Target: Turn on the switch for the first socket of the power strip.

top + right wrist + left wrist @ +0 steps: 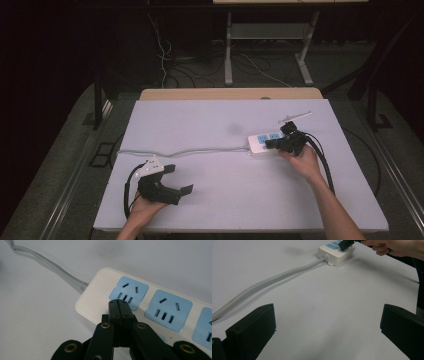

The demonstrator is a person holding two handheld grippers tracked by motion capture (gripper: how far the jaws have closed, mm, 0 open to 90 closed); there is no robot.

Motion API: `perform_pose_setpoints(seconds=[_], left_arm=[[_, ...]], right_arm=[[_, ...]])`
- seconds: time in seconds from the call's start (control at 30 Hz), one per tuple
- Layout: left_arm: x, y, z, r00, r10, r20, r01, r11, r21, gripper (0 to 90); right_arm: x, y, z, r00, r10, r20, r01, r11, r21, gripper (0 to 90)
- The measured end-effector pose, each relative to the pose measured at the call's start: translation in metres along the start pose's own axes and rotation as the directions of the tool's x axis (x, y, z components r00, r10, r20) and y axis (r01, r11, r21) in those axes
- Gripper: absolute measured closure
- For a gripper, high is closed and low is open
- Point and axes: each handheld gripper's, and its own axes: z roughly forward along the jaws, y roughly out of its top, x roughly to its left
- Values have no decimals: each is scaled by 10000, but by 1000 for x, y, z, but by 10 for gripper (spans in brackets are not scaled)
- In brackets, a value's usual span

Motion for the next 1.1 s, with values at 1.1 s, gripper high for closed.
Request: perform_pose_setpoints(seconds=[1.1], left_arm=[[-1,-1,-1,9999,-100,16,100,9999,-63,0]], right_arm=[[8,-3,-58,10000,9,-90,-14,9986,-527,897]])
